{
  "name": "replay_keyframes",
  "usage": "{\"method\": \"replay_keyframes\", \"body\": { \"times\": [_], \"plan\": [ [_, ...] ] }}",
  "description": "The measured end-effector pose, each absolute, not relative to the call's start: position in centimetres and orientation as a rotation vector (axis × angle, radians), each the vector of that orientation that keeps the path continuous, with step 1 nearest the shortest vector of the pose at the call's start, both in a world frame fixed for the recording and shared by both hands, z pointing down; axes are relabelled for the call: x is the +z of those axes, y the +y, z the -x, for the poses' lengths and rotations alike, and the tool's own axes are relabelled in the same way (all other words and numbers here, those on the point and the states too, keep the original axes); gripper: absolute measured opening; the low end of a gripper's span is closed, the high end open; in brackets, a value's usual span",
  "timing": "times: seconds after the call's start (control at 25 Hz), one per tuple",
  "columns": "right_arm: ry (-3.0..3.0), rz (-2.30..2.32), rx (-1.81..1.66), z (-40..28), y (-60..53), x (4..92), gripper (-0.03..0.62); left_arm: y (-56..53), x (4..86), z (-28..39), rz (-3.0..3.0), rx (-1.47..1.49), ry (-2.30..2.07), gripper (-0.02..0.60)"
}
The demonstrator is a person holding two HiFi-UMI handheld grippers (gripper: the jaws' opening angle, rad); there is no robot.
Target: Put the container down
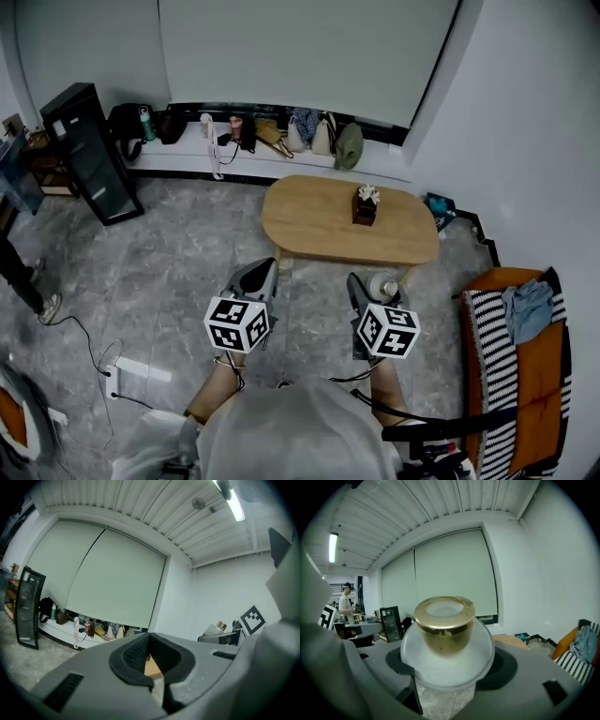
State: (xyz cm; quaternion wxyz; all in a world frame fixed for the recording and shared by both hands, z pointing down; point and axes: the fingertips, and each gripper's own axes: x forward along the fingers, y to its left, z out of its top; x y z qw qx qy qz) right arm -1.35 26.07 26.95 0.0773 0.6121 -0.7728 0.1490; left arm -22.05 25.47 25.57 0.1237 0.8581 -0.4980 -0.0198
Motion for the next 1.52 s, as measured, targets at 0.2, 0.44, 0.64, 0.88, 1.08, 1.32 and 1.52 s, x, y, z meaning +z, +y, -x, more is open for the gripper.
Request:
{"method": "replay_keyframes", "body": {
  "times": [0.2, 0.44, 0.64, 0.88, 1.08, 1.32, 1.52],
  "plan": [
    [-2.334, -1.820, 0.453, 0.4, 23.3, 27.3, 0.353, 23.2, 25.9, 21.2, -2.498, -0.038, -1.473, 0.008],
    [-2.332, -1.799, 0.485, 0.2, 21.4, 28.5, 0.353, 21.3, 26.9, 21.0, -2.478, -0.007, -1.481, 0.008],
    [-2.301, -1.797, 0.513, 0.6, 19.5, 29.4, 0.353, 18.9, 27.8, 21.3, -2.463, 0.003, -1.449, 0.008],
    [-2.237, -1.853, 0.500, -1.3, 15.2, 30.1, 0.353, 12.7, 28.6, 20.1, -2.487, -0.033, -1.389, 0.008],
    [-2.196, -1.908, 0.496, -2.2, 9.7, 29.0, 0.353, 5.5, 27.5, 20.1, -2.504, -0.063, -1.356, 0.008],
    [-2.182, -1.934, 0.494, -1.4, 2.8, 27.7, 0.353, -2.0, 26.8, 20.5, -2.517, -0.058, -1.318, 0.008],
    [-2.171, -1.939, 0.496, -0.6, -2.5, 27.1, 0.353, -7.6, 26.4, 20.9, -2.521, -0.050, -1.295, 0.008]
  ]
}}
